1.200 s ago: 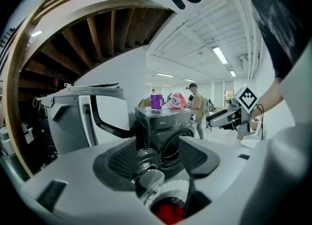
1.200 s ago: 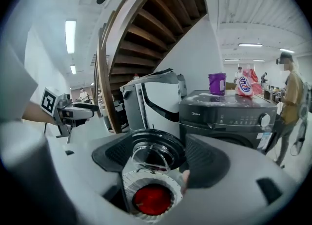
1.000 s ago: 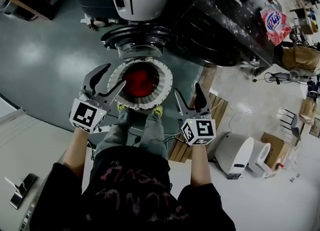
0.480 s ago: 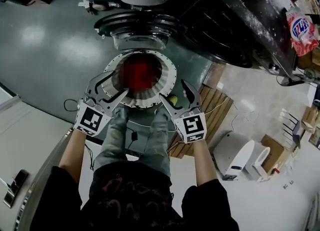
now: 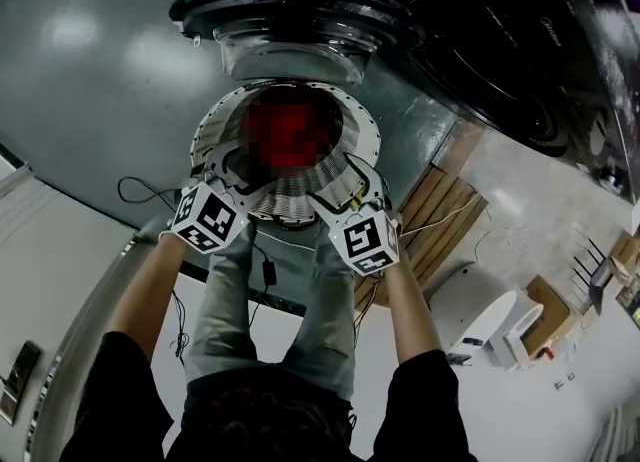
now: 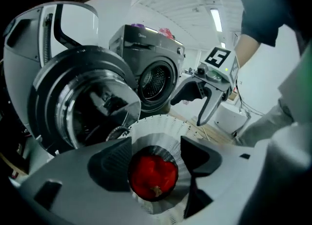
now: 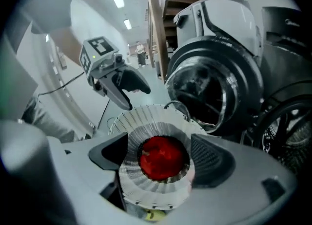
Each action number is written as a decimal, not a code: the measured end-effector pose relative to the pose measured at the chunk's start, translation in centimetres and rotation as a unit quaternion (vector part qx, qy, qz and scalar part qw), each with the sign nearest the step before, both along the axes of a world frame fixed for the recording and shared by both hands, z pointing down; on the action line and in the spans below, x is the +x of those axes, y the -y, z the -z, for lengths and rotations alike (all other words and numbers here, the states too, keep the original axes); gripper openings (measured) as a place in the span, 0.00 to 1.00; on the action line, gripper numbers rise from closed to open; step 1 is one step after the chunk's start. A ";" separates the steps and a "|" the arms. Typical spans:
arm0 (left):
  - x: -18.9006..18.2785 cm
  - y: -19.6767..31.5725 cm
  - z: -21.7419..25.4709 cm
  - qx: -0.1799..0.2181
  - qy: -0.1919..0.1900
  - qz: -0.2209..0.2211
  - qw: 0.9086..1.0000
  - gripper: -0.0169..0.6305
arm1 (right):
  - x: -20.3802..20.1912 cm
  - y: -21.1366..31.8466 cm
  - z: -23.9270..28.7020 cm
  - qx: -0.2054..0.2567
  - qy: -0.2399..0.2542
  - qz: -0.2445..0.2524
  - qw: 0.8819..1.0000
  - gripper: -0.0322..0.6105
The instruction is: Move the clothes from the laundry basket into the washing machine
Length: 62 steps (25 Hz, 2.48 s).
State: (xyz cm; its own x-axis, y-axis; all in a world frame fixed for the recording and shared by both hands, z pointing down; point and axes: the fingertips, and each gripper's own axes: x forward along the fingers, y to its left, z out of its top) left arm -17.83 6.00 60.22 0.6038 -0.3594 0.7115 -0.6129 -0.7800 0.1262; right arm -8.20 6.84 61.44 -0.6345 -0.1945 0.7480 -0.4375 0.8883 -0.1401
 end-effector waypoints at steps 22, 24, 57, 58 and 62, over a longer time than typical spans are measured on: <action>0.6 -3.5 -29.0 -0.102 0.126 -0.127 0.978 0.69 | -4.6 -2.4 -27.5 -0.023 -0.130 0.265 0.955 0.79; 0.9 -3.0 -30.4 -0.108 0.123 -0.113 0.980 0.70 | -4.9 -2.3 -29.2 -0.023 -0.133 0.273 0.952 0.82; 0.9 -1.9 -40.6 -0.120 0.148 -0.081 0.978 0.12 | -4.6 -0.3 -41.1 0.055 -0.190 0.278 0.940 0.14; 0.8 -1.8 -39.7 -0.118 0.144 -0.073 0.980 0.12 | -4.6 -0.1 -40.2 0.055 -0.186 0.271 0.943 0.14; 0.3 -0.9 -35.1 -0.101 0.131 -0.044 0.985 0.12 | -5.4 1.1 -35.5 0.064 -0.165 0.231 0.957 0.13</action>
State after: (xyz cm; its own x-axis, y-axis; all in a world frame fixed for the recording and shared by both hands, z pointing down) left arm -17.54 6.86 95.34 0.4117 -0.1492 0.8990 -0.5763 -0.8068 0.1300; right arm -13.62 5.73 96.97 -0.4093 -0.0546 0.9107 0.0035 0.9981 0.0614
